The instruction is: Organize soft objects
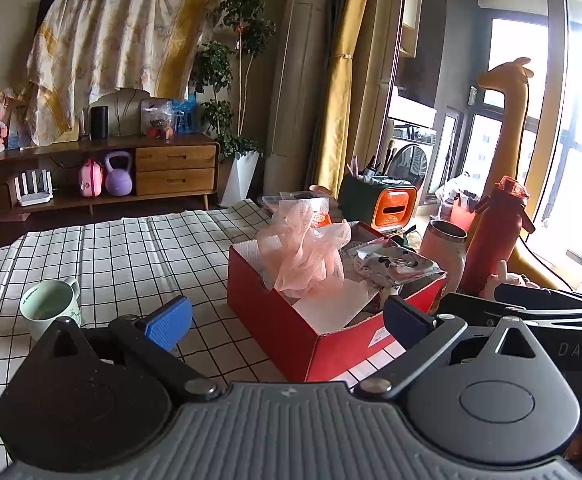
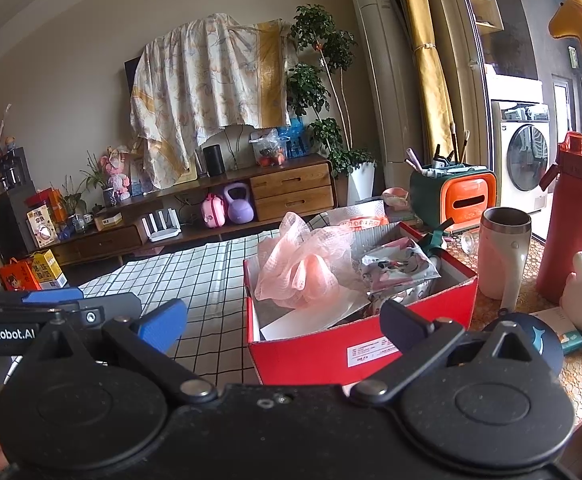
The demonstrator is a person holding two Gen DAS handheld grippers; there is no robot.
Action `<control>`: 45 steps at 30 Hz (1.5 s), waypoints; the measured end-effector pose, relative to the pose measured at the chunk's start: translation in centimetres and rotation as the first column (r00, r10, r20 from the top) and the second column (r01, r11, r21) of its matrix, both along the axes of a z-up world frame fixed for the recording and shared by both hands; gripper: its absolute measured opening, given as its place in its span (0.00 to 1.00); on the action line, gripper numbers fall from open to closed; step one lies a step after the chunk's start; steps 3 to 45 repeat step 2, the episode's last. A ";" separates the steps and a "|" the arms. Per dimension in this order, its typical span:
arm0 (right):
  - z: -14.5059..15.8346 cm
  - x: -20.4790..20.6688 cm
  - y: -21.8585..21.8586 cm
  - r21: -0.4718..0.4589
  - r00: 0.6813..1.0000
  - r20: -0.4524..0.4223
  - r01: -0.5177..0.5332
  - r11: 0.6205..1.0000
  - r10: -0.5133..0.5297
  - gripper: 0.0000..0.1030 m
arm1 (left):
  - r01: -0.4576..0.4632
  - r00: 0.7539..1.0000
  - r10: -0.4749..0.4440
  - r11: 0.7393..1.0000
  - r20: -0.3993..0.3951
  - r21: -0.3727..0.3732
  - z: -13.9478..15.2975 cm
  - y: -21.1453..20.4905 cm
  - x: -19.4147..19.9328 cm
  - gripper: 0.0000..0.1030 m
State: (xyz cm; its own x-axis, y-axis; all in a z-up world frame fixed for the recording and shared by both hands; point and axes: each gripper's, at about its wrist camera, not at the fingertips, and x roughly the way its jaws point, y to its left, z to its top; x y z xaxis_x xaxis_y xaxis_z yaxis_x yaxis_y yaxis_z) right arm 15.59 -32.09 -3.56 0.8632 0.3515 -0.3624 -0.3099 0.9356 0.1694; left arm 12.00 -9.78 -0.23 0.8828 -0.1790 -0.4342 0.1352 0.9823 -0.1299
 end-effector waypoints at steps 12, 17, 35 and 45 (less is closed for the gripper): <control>0.0 0.0 0.0 0.001 1.000 0.000 -0.001 1.000 0.001 1.00 | 0.000 1.000 0.000 1.000 -0.002 -0.003 0.0 0.0 0.0 1.00; 0.0 0.0 0.0 0.001 1.000 0.000 -0.001 1.000 0.001 1.00 | 0.000 1.000 0.000 1.000 -0.002 -0.003 0.0 0.0 0.0 1.00; 0.0 0.0 0.0 0.001 1.000 0.000 -0.001 1.000 0.001 1.00 | 0.000 1.000 0.000 1.000 -0.002 -0.003 0.0 0.0 0.0 1.00; 0.0 0.0 0.0 0.001 1.000 0.000 -0.001 1.000 0.001 1.00 | 0.000 1.000 0.000 1.000 -0.002 -0.003 0.0 0.0 0.0 1.00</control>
